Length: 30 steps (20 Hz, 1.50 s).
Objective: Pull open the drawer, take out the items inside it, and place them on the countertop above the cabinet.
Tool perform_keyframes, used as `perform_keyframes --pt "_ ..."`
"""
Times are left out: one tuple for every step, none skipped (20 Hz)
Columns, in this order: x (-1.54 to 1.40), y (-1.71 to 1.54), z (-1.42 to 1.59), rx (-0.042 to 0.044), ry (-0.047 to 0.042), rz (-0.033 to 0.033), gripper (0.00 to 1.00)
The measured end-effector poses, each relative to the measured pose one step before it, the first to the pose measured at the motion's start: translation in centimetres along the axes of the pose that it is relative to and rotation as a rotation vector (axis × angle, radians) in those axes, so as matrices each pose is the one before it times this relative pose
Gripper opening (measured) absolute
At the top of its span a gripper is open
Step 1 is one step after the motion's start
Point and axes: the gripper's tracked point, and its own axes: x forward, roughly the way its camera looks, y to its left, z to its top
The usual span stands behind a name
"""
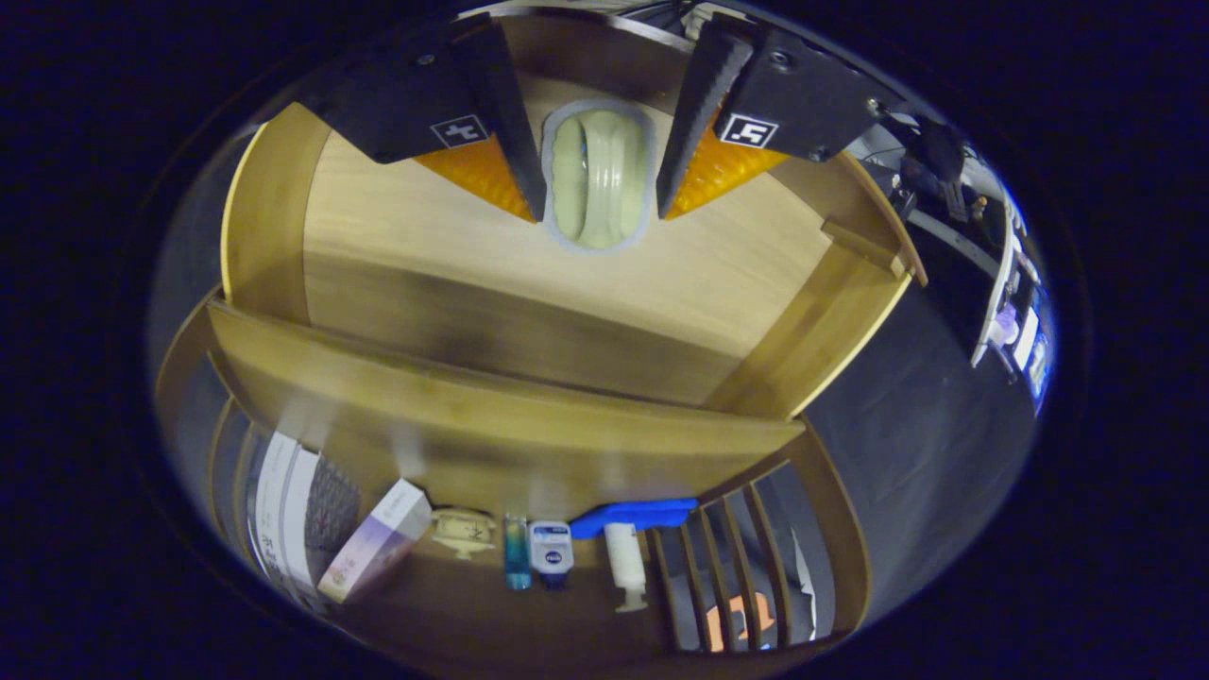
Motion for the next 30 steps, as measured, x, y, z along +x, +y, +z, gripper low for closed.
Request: perform_keyframes --pt "0.377 -0.036 -0.408 -0.00393 0.01639 -0.00155 0.74" --pt "0.261 -0.072 -0.176 0.00232 0.01321 -0.00388 0.73" --pt "0.259 0.071 -0.237 -0.00108 0.01065 -0.00296 0.72" --pt "0.161 0.038 -0.028 -0.00676 0.00583 -0.00194 0.7" --pt "0.217 -0.01 -0.111 -0.00911 0.00493 -0.0051 0.66" --pt "0.343 0.026 -0.128 -0.01132 0.00749 -0.00499 0.63" --pt "0.346 -0.243 -0.139 -0.00121 0.00926 -0.01222 0.6" --pt "0.357 -0.052 -0.277 0.00075 0.01101 -0.00437 0.52" --pt "0.372 0.029 -0.128 0.01495 0.01028 0.00476 0.48" --pt "-0.064 0.028 0.154 0.01095 -0.0089 0.00502 0.4" --pt "0.078 0.108 0.265 0.00632 -0.00643 0.01038 0.33" --pt "-0.167 -0.038 0.104 0.00778 -0.00138 0.00125 0.25" --pt "0.034 0.03 -0.048 0.001 0.0 0.00268 0.22" --pt "-0.102 -0.091 0.17 0.01317 -0.0027 0.00358 0.2" --pt "-0.155 0.02 0.273 0.02035 -0.0074 0.00778 0.2" --pt "-0.335 -0.051 0.59 0.02503 -0.01462 0.00553 0.2" --pt "-0.425 -0.118 0.586 0.01493 -0.0175 0.00339 0.19" --pt "-0.487 -0.11 0.599 0.00413 -0.0177 -0.00235 0.19" --pt "-0.555 -0.153 0.531 -0.0034 -0.01544 -0.00476 0.19" --pt "-0.555 -0.161 0.467 -0.004 -0.01341 -0.00518 0.19" --pt "-0.539 -0.131 0.369 -0.0046 -0.01101 -0.00482 0.19" --pt "-0.49 -0.138 0.373 -0.00101 -0.01069 -0.00354 0.19" --pt "-0.412 -0.164 0.284 0.00146 -0.00904 -0.00287 0.19" --pt "-0.357 -0.115 0.251 0.00545 -0.00719 -0.00094 0.19" --pt "-0.329 -0.103 0.073 0.00155 -0.00386 -0.00214 0.19" --pt "-0.305 -0.204 0.225 0.00347 -0.00451 -0.00307 0.19" --pt "-0.292 -0.027 0.122 0.00102 -0.00302 -0.00055 0.19" --pt "-0.304 -0.159 0.276 0.00867 -0.00511 -0.00238 0.19" --pt "-0.332 -0.007 0.315 0.00272 -0.00348 0.0022 0.19" --pt "-0.365 -0.066 0.449 0.00542 -0.0096 -0.0026 0.19"
